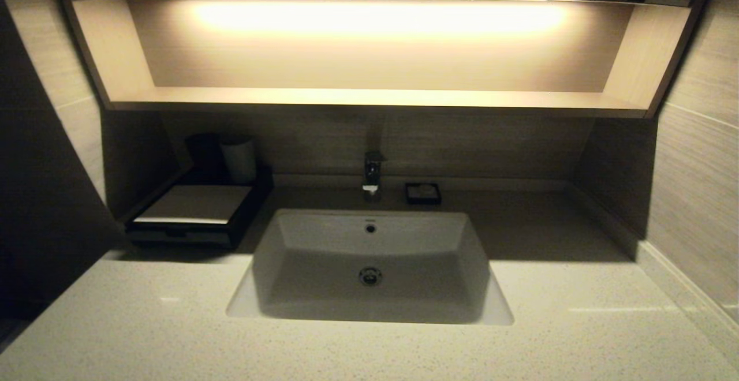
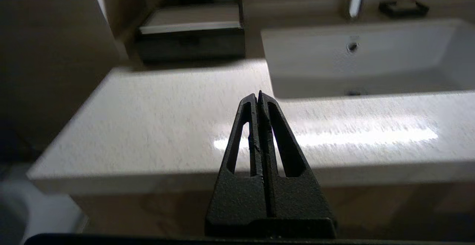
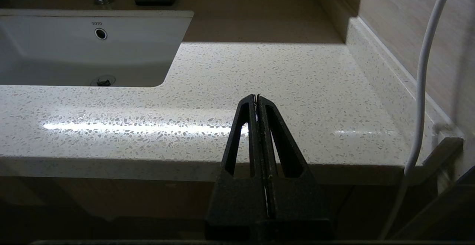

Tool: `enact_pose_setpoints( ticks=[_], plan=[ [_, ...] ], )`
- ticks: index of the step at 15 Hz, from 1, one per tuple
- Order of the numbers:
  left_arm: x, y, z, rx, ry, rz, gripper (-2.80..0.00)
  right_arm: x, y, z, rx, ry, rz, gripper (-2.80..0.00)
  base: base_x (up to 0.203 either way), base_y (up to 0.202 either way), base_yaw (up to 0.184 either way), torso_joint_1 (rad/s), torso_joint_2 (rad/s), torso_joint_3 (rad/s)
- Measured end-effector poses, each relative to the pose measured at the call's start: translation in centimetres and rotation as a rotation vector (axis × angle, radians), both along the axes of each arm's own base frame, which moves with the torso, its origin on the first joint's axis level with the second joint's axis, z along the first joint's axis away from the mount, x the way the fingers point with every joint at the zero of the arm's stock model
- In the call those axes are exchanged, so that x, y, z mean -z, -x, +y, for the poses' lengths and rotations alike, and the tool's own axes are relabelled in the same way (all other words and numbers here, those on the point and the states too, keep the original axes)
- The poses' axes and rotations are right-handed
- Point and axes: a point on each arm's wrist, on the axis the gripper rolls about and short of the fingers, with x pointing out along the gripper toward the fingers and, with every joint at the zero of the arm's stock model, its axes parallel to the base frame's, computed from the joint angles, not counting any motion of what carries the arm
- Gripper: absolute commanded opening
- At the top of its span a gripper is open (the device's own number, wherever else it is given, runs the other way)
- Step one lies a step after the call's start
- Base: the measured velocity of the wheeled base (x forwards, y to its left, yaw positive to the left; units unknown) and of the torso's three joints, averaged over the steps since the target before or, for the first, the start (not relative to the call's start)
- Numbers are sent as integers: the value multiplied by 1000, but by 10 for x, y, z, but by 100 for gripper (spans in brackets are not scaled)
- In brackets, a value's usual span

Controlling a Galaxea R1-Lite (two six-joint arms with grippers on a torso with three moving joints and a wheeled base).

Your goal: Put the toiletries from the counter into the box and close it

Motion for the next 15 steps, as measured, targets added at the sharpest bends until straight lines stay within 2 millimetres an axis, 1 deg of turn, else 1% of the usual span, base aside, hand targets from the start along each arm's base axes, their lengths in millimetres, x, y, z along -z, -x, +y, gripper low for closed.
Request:
enact_pose_setpoints(
  ticks=[3, 5, 9, 15],
  plan=[
    [3, -2, 1, -29, -41, -24, -280, 0, 0, 0, 0, 0, 0, -280, 0, 0, 0, 0, 0, 0],
    [5, -2, 1, -32, -41, -6, -280, 0, 0, 0, 0, 0, 0, -280, 0, 0, 0, 0, 0, 0],
    [7, -3, 1, -34, 30, 14, -280, 0, 0, 0, 0, 0, 0, -280, 0, 0, 0, 0, 0, 0],
    [7, -3, 1, -36, 40, 14, -280, 0, 0, 0, 0, 0, 0, -280, 0, 0, 0, 0, 0, 0]
  ],
)
